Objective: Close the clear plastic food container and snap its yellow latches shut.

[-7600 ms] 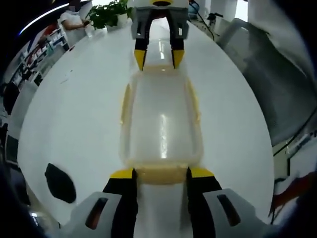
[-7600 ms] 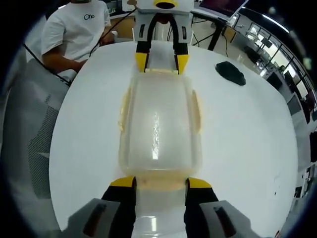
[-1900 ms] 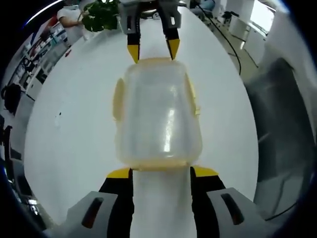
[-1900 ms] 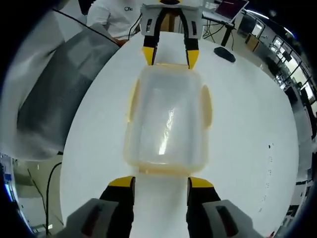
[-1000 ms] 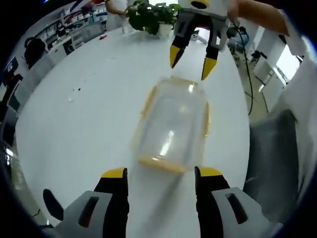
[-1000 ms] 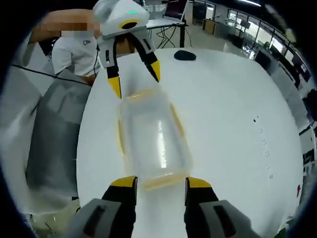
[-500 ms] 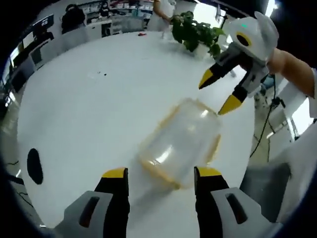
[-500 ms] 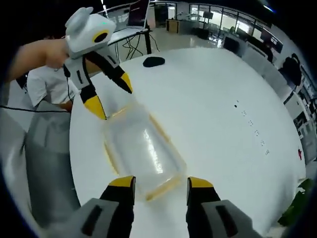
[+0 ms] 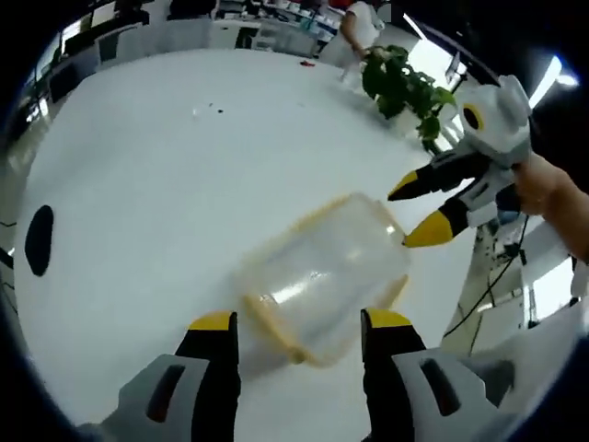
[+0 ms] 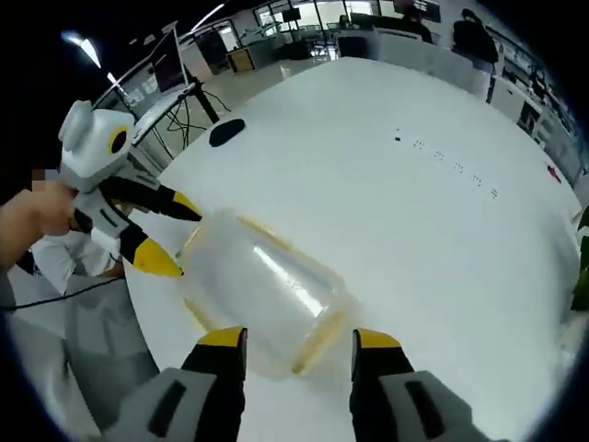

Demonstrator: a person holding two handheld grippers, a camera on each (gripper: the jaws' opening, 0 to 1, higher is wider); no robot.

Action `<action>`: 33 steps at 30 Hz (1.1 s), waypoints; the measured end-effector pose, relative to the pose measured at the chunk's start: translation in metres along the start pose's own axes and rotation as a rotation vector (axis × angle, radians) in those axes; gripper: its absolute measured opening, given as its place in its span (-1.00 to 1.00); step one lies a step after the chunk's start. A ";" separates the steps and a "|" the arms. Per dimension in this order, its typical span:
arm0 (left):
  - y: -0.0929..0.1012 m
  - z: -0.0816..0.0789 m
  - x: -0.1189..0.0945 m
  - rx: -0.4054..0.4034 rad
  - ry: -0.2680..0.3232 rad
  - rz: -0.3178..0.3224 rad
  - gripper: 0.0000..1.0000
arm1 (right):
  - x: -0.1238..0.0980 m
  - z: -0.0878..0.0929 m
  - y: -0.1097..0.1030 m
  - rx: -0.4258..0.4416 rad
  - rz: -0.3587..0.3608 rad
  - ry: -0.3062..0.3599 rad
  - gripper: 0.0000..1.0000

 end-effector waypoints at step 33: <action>0.003 0.008 0.019 -0.066 -0.028 0.010 -0.03 | 0.017 0.005 -0.008 0.025 0.013 -0.059 -0.24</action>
Point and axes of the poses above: the point that each gripper's makers call its tool centre point, and the gripper's own axes: x roughly forward along the fingers, y roughly to its right, z roughly out of its underside, the point moved 4 cm from there along -x, roughly backward along the fingers, and after that the axes turned 12 degrees about -x, right-handed, at the moved point
